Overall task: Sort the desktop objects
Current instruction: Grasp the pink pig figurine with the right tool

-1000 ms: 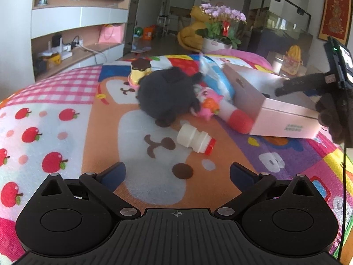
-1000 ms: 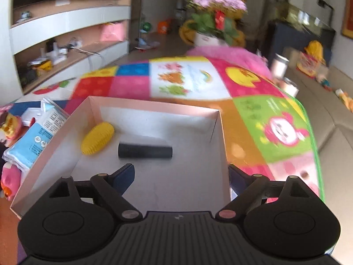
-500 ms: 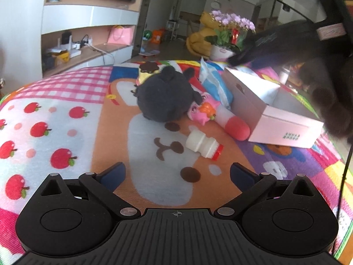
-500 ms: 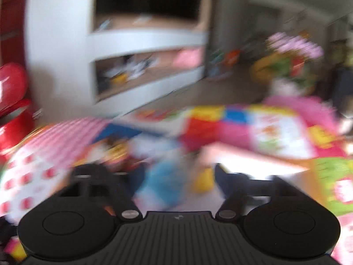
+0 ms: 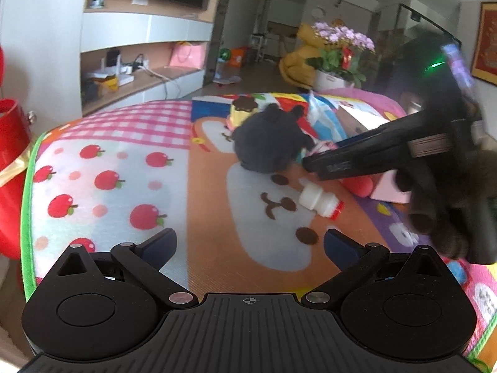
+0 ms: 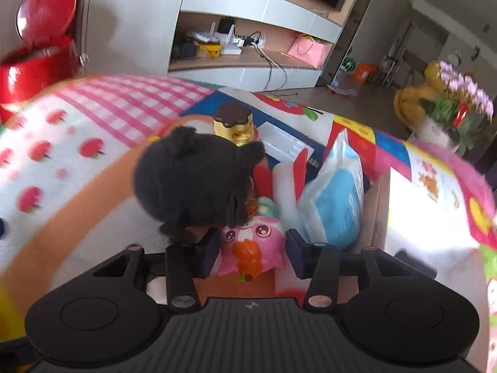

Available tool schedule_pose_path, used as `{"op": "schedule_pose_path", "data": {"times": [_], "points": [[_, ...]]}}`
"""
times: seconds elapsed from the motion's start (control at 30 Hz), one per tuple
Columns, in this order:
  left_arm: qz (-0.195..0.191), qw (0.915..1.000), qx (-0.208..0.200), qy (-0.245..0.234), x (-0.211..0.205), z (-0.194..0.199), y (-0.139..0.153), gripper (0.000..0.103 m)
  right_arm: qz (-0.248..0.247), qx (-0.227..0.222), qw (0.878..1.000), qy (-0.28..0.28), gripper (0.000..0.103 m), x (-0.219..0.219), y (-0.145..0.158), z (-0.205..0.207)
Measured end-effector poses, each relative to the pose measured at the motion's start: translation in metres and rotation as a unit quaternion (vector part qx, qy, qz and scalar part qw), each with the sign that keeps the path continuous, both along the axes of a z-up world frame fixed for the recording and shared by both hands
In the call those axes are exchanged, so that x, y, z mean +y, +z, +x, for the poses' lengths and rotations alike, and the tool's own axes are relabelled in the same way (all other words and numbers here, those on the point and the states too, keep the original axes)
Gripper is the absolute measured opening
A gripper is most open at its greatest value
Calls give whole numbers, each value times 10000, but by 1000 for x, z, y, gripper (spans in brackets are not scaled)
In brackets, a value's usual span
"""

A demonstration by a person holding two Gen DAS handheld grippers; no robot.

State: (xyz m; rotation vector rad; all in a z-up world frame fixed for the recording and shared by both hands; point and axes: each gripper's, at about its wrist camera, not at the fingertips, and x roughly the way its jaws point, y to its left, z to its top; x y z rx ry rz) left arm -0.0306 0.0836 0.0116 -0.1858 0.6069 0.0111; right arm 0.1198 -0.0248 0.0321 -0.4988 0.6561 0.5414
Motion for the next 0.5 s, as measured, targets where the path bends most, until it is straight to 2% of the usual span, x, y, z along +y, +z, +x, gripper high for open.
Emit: {"op": "schedule_pose_path", "data": {"times": [0.1,0.23,0.37,0.5], "points": [[44,9999,53,-88,-5,0,-2,103,263,-30,9995,177,46,-29,18,-30],[29,9998,42,-187,-13,5,-3,103,680,371,9969,165,46,-82,32,-62],[157,9983,-59,-552,-33,19,0,103,996,848,9913,-168,46,-138,27,-76],[545,9937,-149,-967,-55,41,2,103,977,764,9898,-702,50,-173,12,-85]]}}
